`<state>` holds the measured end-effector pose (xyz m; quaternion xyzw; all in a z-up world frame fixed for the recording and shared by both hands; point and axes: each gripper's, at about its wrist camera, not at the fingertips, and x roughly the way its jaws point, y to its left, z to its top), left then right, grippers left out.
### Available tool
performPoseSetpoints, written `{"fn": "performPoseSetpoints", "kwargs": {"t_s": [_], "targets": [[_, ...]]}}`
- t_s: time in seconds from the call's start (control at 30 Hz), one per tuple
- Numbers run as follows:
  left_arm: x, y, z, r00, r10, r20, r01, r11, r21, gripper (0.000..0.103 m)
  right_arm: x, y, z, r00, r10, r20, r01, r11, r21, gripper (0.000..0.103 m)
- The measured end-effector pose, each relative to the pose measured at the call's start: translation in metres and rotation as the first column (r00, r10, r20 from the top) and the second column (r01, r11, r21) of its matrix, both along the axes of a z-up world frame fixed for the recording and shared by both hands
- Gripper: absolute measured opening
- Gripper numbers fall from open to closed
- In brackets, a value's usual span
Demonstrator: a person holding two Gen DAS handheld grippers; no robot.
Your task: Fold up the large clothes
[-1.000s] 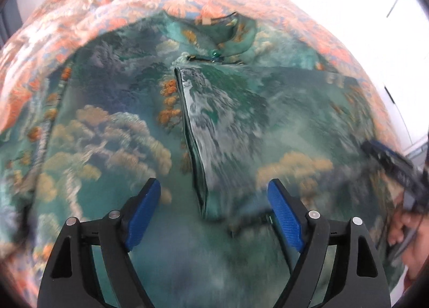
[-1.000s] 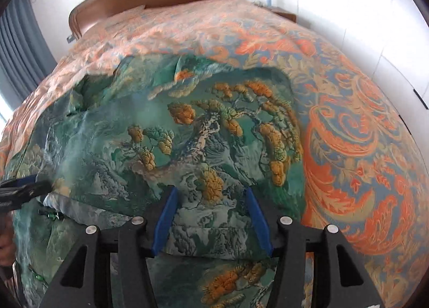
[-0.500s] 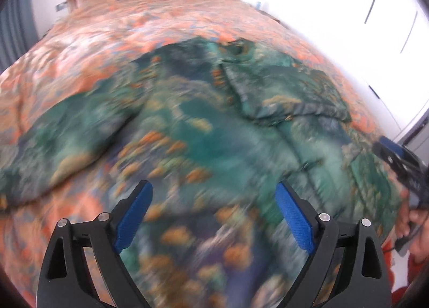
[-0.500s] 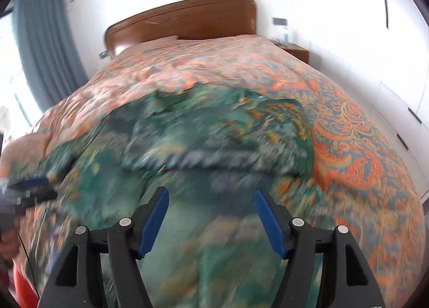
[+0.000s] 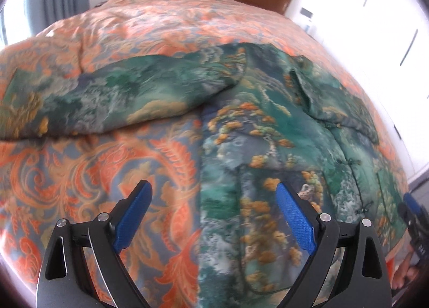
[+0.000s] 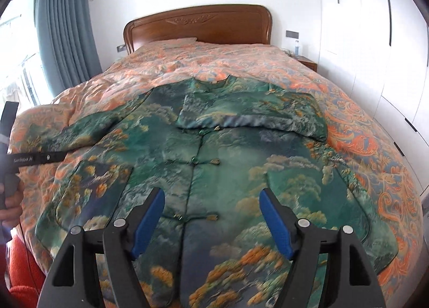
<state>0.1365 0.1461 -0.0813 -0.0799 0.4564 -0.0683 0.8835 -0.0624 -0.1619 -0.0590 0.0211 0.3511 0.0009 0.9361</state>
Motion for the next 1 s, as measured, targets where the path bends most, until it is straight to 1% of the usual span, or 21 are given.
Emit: {"fn": "performPoseSetpoints", "kwargs": {"t_s": [0.1,0.13,0.17,0.2,0.27,0.33,0.37,0.43,0.47,0.5,0.53,0.6,0.67,0.73,0.77,0.8,0.83,0.87,0.9,0.93,1.0], "targets": [[0.002,0.019,-0.011,0.999,0.05,-0.022,-0.051,0.998,-0.037,0.095,-0.004,0.007,-0.002,1.0,0.007,-0.009,-0.007,1.0,-0.009,0.075],[0.004,0.026,-0.015,0.997,0.064,-0.035,-0.066,0.996,-0.066,0.095,-0.005,0.008,-0.002,1.0,0.011,-0.014,-0.011,1.0,-0.01,0.075],[0.007,0.035,-0.02,0.996,0.074,-0.057,-0.08,0.99,-0.113,0.095,-0.007,0.011,-0.003,1.0,0.016,-0.016,-0.016,1.0,-0.011,0.075],[0.01,0.044,-0.024,0.994,0.083,-0.076,-0.095,0.983,-0.16,0.095,-0.009,0.014,-0.003,1.0,0.023,-0.017,-0.024,1.0,-0.013,0.075],[0.016,0.059,-0.03,0.989,0.111,-0.099,-0.131,0.964,-0.23,0.095,-0.012,0.022,-0.004,0.999,0.044,-0.016,-0.044,0.999,-0.026,0.075],[0.022,0.075,-0.03,0.983,0.161,-0.093,-0.18,0.948,-0.261,0.095,-0.014,0.027,-0.005,0.998,0.055,-0.019,-0.056,0.998,-0.036,0.075],[0.026,0.086,-0.029,0.974,0.207,-0.087,-0.223,0.937,-0.268,0.095,-0.015,0.029,-0.006,0.998,0.062,-0.023,-0.063,0.997,-0.036,0.075],[0.035,0.113,-0.031,0.942,0.323,-0.092,-0.336,0.9,-0.279,0.095,-0.017,0.032,-0.008,0.997,0.076,-0.03,-0.077,0.997,-0.031,0.075],[0.04,0.129,-0.034,0.917,0.386,-0.097,-0.398,0.873,-0.283,0.095,-0.018,0.033,-0.008,0.996,0.081,-0.032,-0.082,0.996,-0.03,0.075],[0.044,0.144,-0.037,0.888,0.449,-0.102,-0.459,0.844,-0.278,0.095,-0.02,0.034,-0.008,0.996,0.088,-0.033,-0.089,0.995,-0.034,0.075],[0.049,0.16,-0.041,0.847,0.52,-0.107,-0.529,0.807,-0.262,0.095,-0.021,0.035,-0.007,0.995,0.092,-0.033,-0.093,0.995,-0.038,0.075],[0.056,0.181,-0.045,0.796,0.595,-0.109,-0.602,0.76,-0.244,0.095,-0.023,0.036,-0.006,0.995,0.098,-0.03,-0.1,0.994,-0.047,0.075],[0.063,0.197,-0.047,0.761,0.639,-0.108,-0.645,0.729,-0.231,0.094,-0.025,0.036,-0.007,0.994,0.101,-0.03,-0.103,0.994,-0.049,0.075],[0.066,0.204,-0.044,0.727,0.681,-0.086,-0.681,0.699,-0.219,0.08,-0.026,0.037,-0.009,0.994,0.101,-0.038,-0.103,0.994,-0.045,0.075],[0.066,0.205,-0.042,0.724,0.687,-0.071,-0.683,0.698,-0.217,0.065,-0.026,0.037,-0.011,0.994,0.102,-0.047,-0.104,0.994,-0.041,0.075],[0.068,0.204,-0.039,0.723,0.689,-0.055,-0.684,0.701,-0.201,0.052,-0.025,0.038,-0.014,0.993,0.102,-0.057,-0.104,0.994,-0.038,0.075],[0.068,0.203,-0.036,0.722,0.691,-0.037,-0.685,0.706,-0.178,0.043,-0.025,0.038,-0.016,0.993,0.103,-0.065,-0.106,0.994,-0.035,0.075],[0.068,0.199,-0.032,0.727,0.686,-0.013,-0.679,0.717,-0.156,0.025,-0.024,0.039,-0.018,0.992,0.105,-0.071,-0.107,0.994,-0.031,0.075],[0.069,0.194,-0.028,0.74,0.673,0.013,-0.666,0.735,-0.128,0.018,-0.023,0.041,-0.019,0.991,0.111,-0.076,-0.113,0.993,-0.026,0.075],[0.07,0.185,-0.022,0.751,0.659,0.044,-0.653,0.751,-0.098,0.016,-0.023,0.043,-0.02,0.99,0.116,-0.077,-0.119,0.993,-0.024,0.075],[0.072,0.163,-0.006,0.783,0.608,0.134,-0.613,0.79,-0.001,0.013,-0.022,0.047,-0.019,0.989,0.13,-0.073,-0.132,0.991,-0.024,0.075]]}}
